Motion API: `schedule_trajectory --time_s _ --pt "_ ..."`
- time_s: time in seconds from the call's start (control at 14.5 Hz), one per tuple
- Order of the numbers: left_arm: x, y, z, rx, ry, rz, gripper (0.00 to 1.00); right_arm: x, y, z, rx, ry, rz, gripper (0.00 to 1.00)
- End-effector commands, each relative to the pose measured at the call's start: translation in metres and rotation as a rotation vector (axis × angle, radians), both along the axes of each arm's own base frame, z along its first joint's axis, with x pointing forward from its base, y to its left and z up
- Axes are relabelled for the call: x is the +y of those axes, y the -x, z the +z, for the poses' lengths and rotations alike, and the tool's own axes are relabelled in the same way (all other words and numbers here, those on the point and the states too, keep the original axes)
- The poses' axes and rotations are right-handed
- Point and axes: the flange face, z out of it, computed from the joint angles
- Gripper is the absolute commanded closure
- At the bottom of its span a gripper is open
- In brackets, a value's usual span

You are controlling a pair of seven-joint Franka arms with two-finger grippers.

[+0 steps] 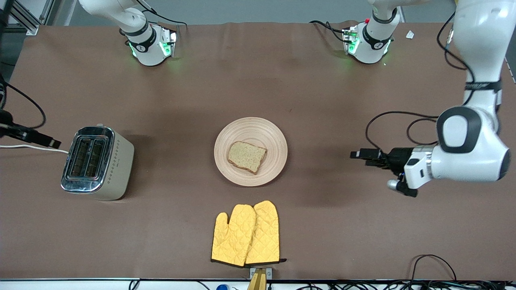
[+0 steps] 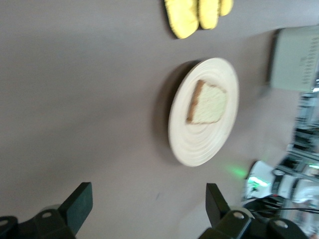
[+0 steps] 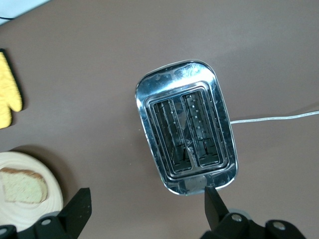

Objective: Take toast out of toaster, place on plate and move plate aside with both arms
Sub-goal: 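Move the left gripper to the wooden plate rim and grasp it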

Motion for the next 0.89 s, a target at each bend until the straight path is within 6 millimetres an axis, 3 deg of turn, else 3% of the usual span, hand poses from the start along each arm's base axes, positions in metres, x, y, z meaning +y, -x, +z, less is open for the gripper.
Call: schedule_trajectory --time_s 0.0,0.21,0.34,0.48,0.83 --pt "-0.010 0.007 -0.038 -0.025 0.114 0.030 0.00 0.010 0.019 0.035 -0.039 0.052 0.083 0.00" --pt "-0.033 0.028 -0.088 -0.070 0.174 0.085 0.00 0.020 0.031 0.061 -0.073 0.149 0.189 0.00" --pt "-0.054 0.042 -0.116 -0.082 0.233 0.144 0.03 0.002 0.041 0.076 -0.106 0.161 0.280 0.00" --pt "-0.077 0.054 -0.135 -0.090 0.244 0.184 0.06 -0.004 0.044 0.073 -0.102 0.158 0.312 0.00" --pt "-0.118 0.075 -0.173 -0.079 0.274 0.178 0.29 0.004 0.047 0.067 -0.077 0.146 0.259 0.00"
